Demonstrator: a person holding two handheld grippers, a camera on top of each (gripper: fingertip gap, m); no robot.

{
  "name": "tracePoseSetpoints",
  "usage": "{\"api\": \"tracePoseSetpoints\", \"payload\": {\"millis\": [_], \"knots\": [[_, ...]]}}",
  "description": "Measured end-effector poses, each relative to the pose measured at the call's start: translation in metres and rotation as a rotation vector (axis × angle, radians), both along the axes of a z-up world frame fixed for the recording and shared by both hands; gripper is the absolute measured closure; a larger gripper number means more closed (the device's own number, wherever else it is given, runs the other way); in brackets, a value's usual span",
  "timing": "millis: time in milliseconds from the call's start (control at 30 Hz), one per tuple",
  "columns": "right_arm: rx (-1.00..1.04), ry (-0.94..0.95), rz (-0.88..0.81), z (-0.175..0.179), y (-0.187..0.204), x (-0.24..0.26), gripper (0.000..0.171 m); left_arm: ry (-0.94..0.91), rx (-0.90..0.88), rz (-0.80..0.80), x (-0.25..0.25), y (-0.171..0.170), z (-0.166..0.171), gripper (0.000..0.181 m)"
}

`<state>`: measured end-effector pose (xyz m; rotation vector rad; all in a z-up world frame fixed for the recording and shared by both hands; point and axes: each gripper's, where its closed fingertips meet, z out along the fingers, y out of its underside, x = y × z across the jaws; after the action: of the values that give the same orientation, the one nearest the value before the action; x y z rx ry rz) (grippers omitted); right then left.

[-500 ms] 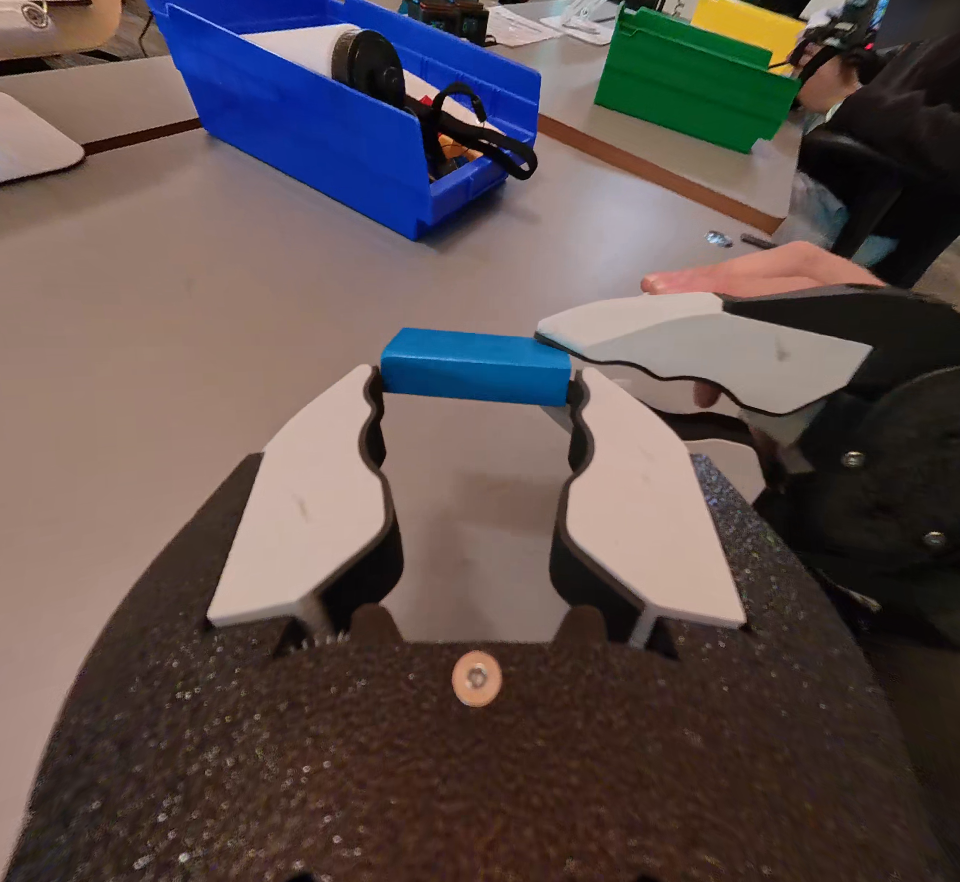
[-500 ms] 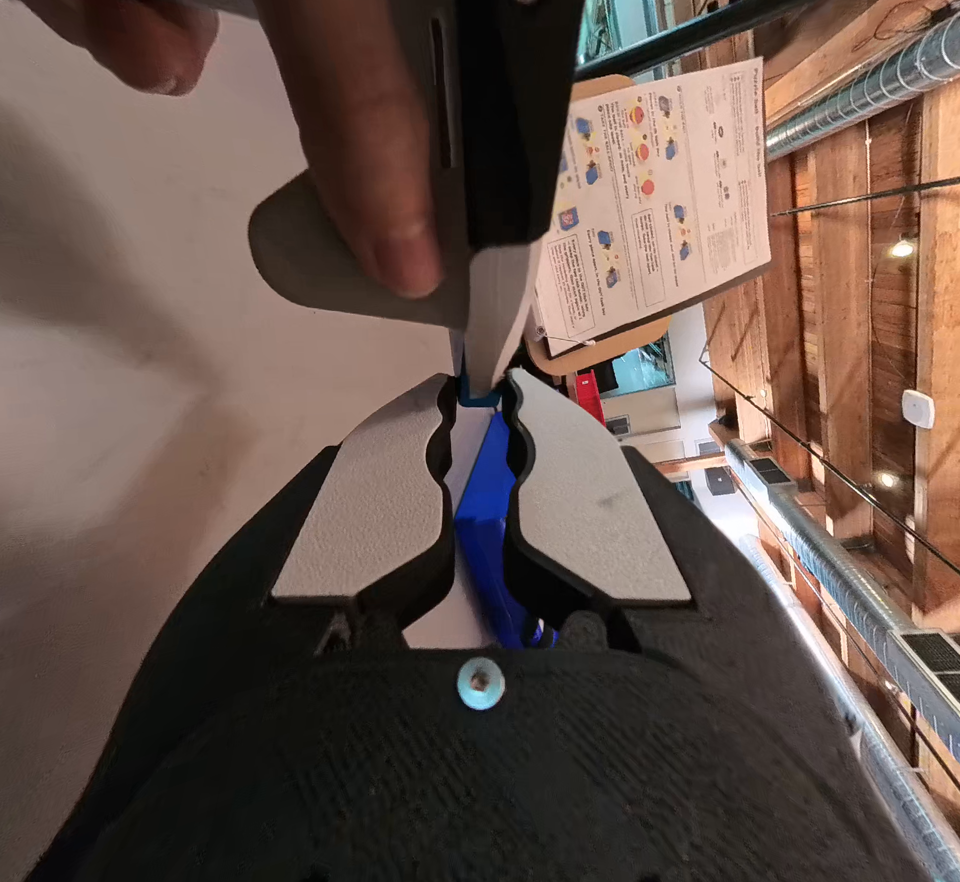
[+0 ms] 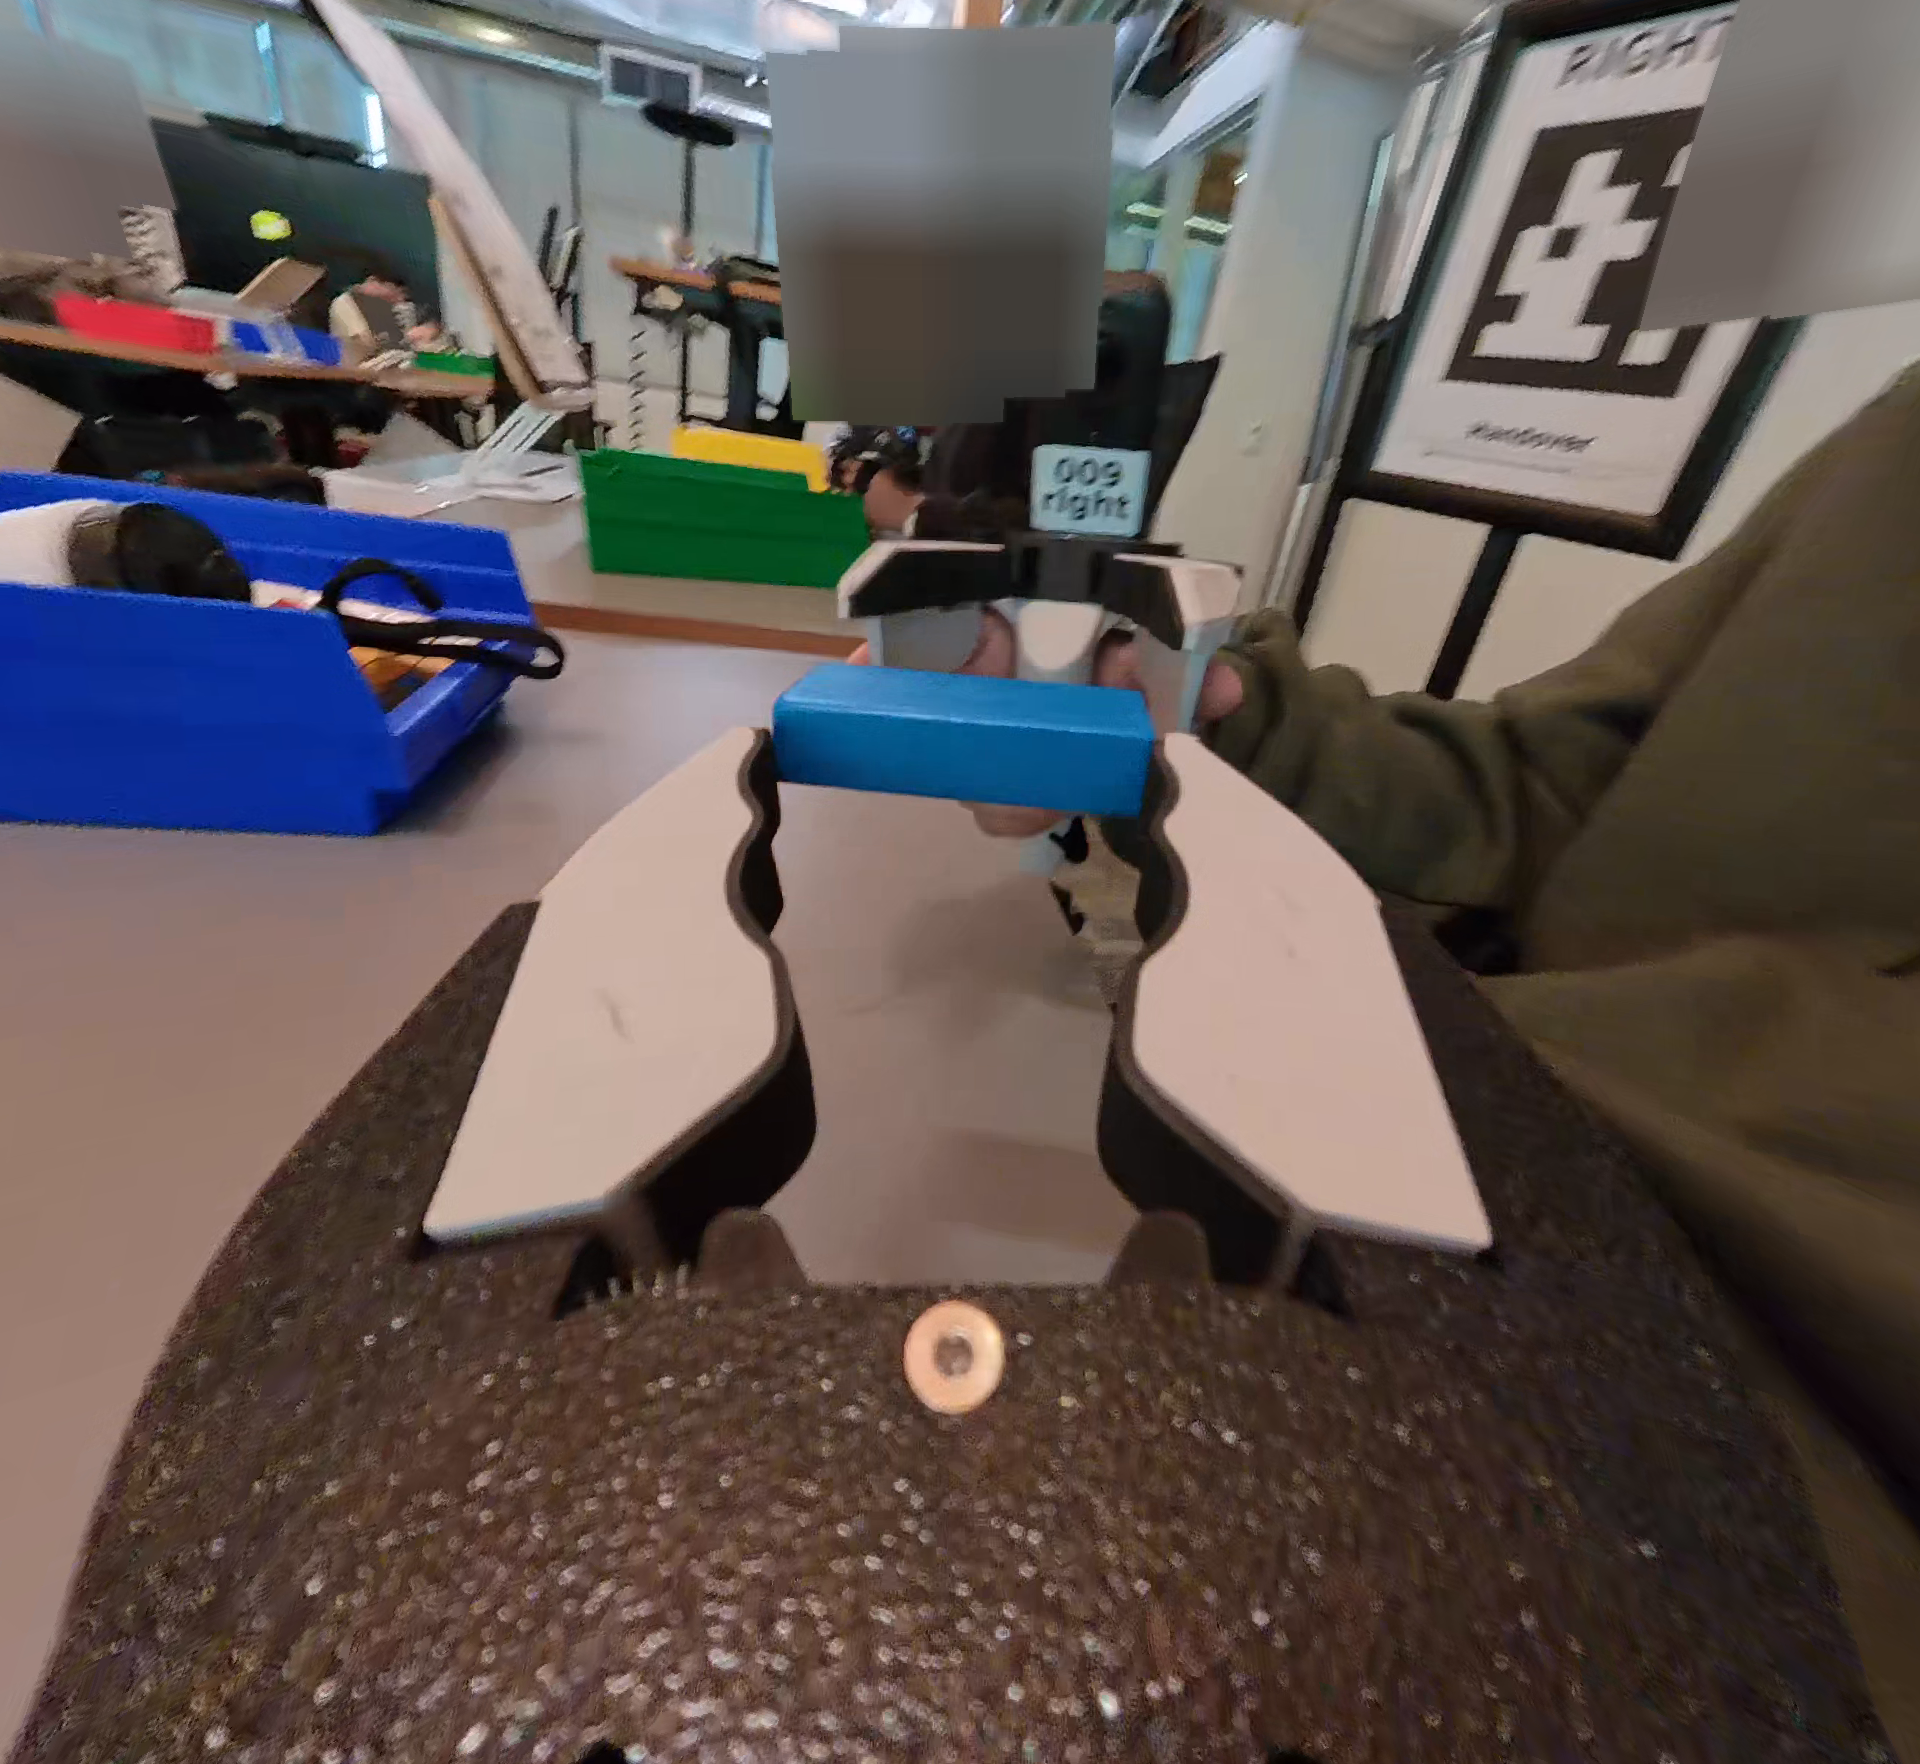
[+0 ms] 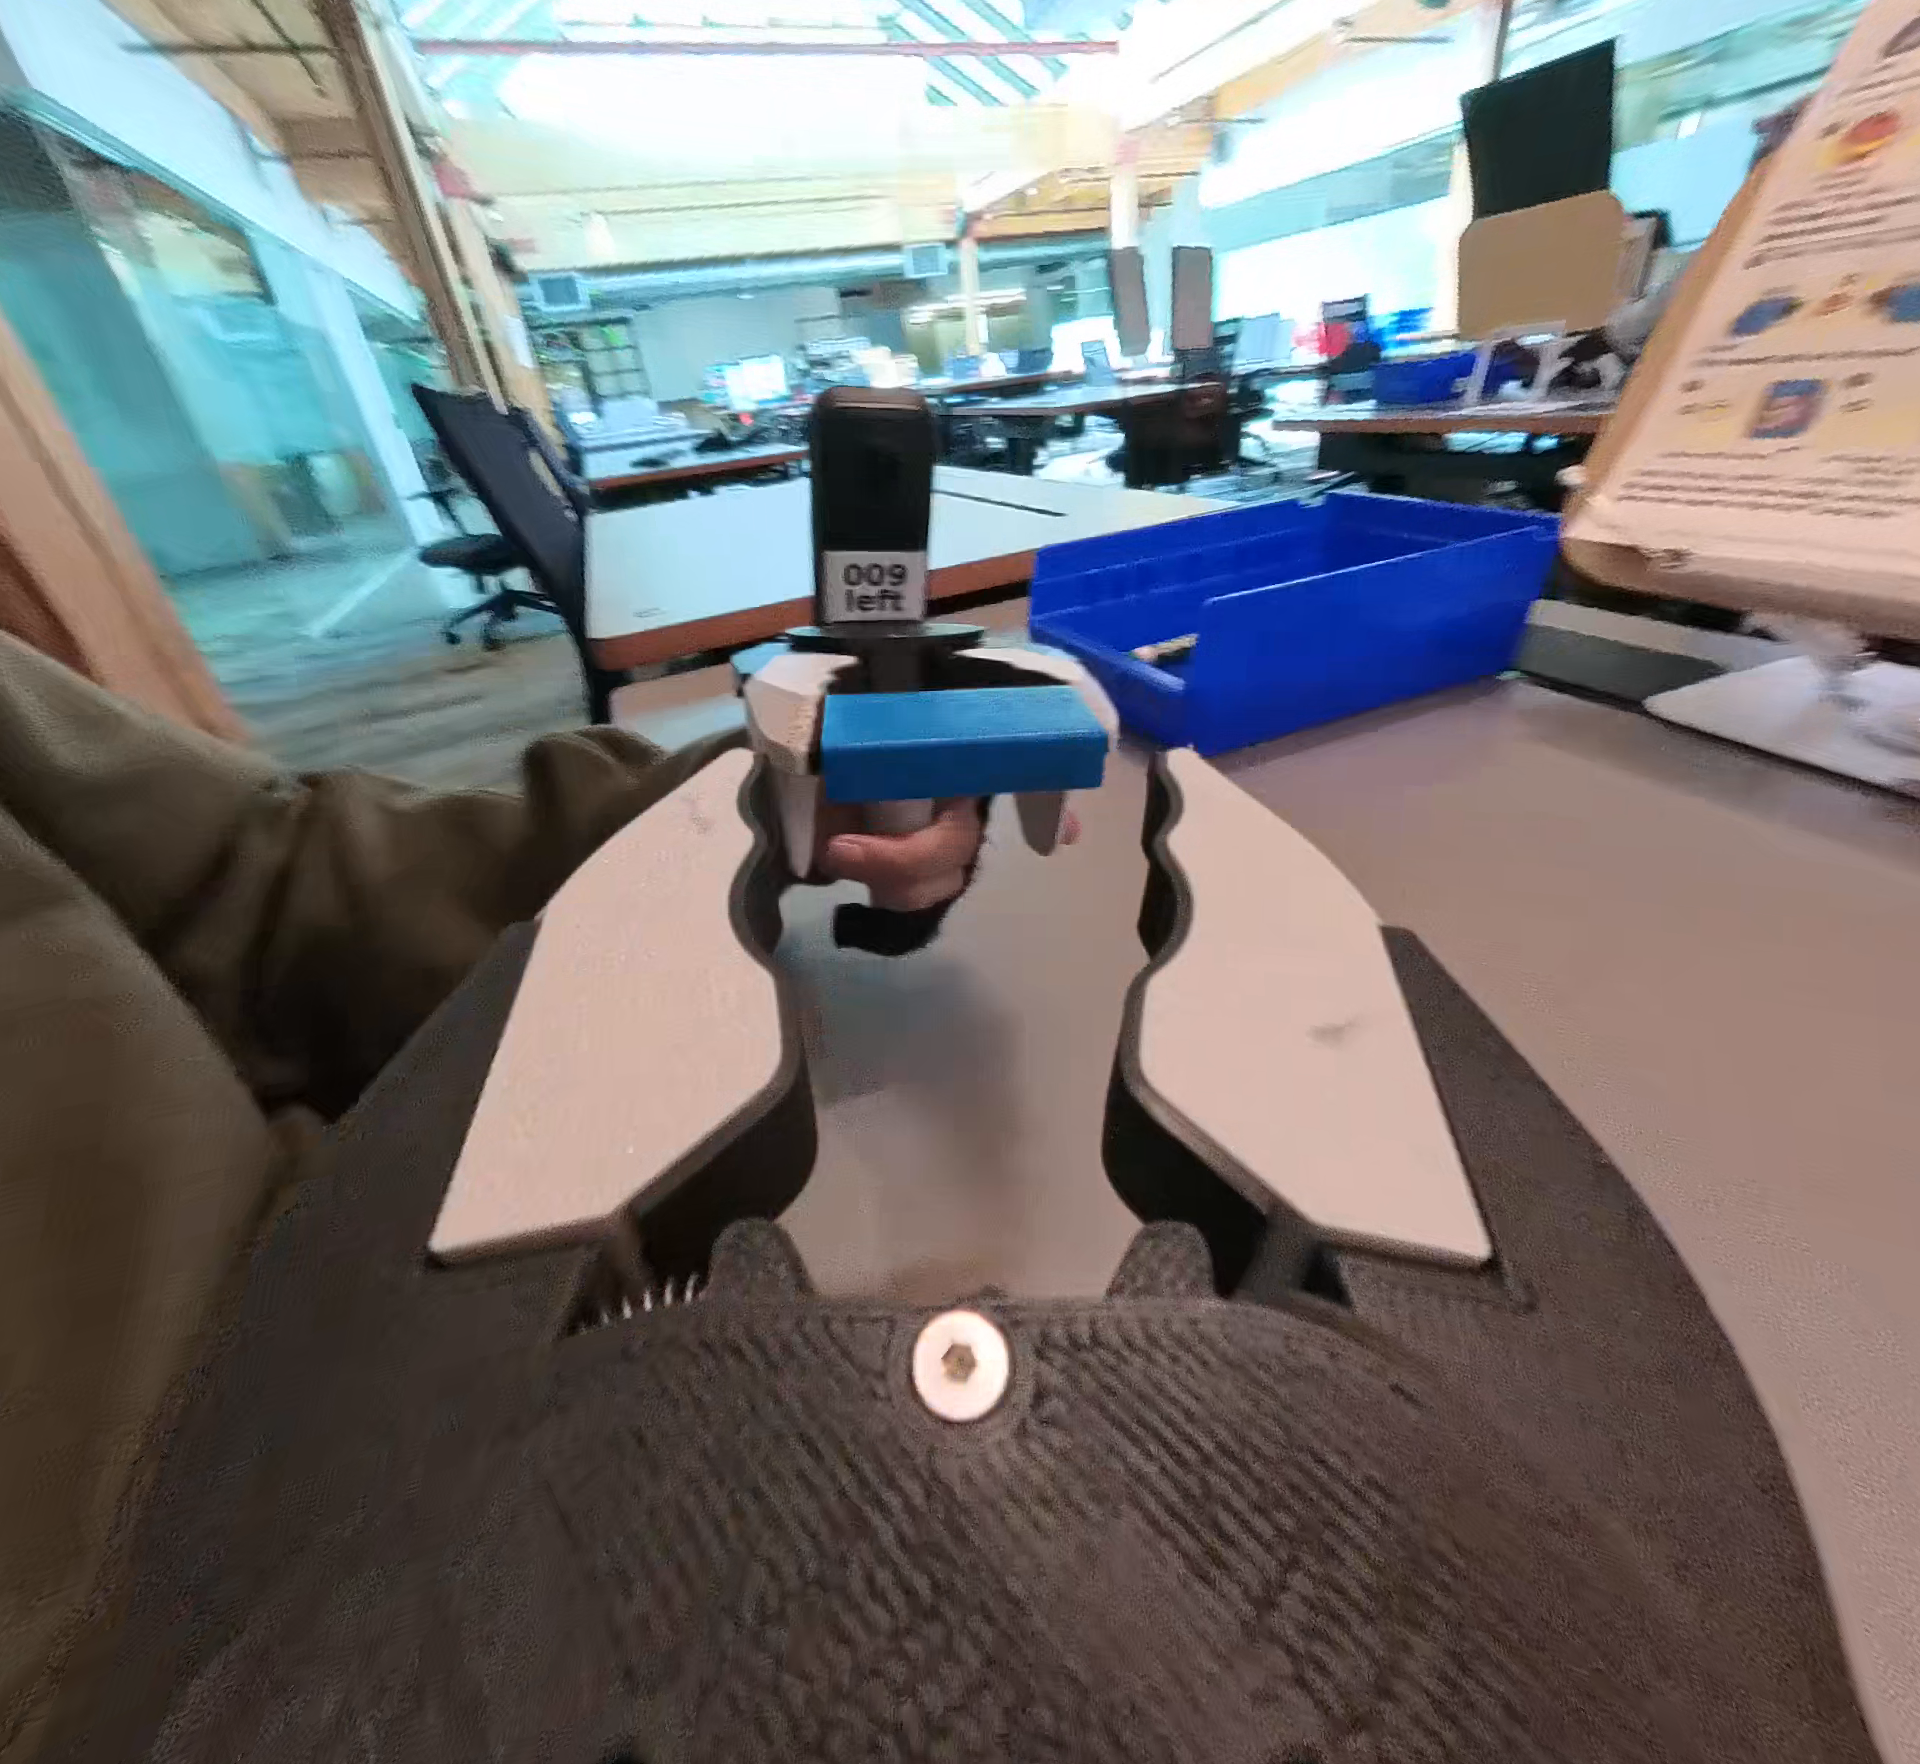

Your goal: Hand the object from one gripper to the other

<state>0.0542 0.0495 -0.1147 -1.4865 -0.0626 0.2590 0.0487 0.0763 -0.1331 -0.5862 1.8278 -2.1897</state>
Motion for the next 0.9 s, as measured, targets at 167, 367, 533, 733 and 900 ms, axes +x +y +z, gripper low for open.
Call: {"api": "tracePoseSetpoints", "payload": {"millis": [167,367,533,733,900], "knots": [[-0.033,-0.015,0.026,-0.013,0.015,-0.015,0.101,-0.041,-0.002,-0.078,-0.011,-0.008,0.0,0.115],[-0.02,-0.076,-0.019,-0.016,0.018,-0.015,0.103,-0.036,0.019,-0.075,-0.01,-0.011,-0.004,0.115],[-0.034,-0.155,-0.039,-0.02,0.02,-0.017,0.108,-0.05,0.026,-0.065,-0.009,-0.01,-0.007,0.115],[-0.044,-0.051,0.033,-0.024,0.021,-0.023,0.107,-0.125,0.061,-0.06,-0.014,-0.011,-0.006,0.115],[-0.042,-0.087,0.009,-0.025,0.023,-0.022,0.107,-0.084,0.075,-0.07,-0.013,-0.009,-0.011,0.115]]}}
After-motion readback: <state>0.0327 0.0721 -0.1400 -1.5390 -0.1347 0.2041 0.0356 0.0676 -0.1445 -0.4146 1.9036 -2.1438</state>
